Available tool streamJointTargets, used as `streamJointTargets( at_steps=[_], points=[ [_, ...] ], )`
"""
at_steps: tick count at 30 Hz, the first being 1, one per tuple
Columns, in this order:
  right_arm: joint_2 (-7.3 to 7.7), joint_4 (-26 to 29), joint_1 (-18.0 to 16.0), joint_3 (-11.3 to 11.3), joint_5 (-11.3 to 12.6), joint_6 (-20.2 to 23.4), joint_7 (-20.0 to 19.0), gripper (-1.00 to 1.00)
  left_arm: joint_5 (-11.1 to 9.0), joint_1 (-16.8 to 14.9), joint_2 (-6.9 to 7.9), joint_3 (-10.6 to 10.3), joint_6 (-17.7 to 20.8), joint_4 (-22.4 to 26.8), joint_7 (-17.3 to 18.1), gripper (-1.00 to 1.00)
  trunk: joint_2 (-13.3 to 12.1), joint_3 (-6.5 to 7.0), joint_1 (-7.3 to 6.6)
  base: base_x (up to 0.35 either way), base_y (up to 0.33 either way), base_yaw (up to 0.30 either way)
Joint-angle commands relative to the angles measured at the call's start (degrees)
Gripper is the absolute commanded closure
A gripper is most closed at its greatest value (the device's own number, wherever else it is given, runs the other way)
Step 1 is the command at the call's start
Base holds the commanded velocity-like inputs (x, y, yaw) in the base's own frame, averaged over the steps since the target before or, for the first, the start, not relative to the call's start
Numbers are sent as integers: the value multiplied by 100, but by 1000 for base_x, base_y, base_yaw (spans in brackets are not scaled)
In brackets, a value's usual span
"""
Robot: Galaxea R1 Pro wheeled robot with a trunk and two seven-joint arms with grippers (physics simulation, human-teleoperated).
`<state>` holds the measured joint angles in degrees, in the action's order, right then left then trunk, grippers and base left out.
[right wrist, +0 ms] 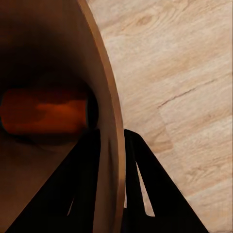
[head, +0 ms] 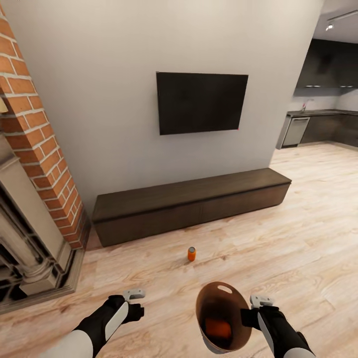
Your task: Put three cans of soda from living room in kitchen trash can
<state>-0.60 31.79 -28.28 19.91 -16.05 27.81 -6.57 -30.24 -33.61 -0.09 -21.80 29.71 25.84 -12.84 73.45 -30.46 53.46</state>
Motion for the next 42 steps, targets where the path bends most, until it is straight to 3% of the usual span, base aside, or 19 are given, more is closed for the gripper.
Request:
streamJointTargets(
  at_steps=[1, 14, 22, 31, 42],
  points=[
    [-3, 2, -2, 4, 67, 4, -38, 100, 0, -1, 0, 0, 0, 0, 0, -100, 0, 1, 0, -136, 331, -6],
    [1, 2, -2, 4, 70, -1, -65, 100, 0, -2, 0, 0, 0, 0, 0, -100, 0, 1, 0, -67, 341, -20],
    [7, 6, -2, 8, 57, 4, -384, 100, 0, -4, 0, 0, 0, 0, 0, -100, 0, -7, 0, -3, 350, -81],
    [7, 2, -2, 7, 58, 5, -429, 100, 0, -4, 0, 0, 0, 0, 0, -100, 0, -12, 0, 0, 350, -22],
    [8, 2, -2, 10, 58, 5, -439, 100, 0, -1, 0, -6, 0, 0, 0, -100, 0, -12, 0, 6, 350, -240]
  ],
)
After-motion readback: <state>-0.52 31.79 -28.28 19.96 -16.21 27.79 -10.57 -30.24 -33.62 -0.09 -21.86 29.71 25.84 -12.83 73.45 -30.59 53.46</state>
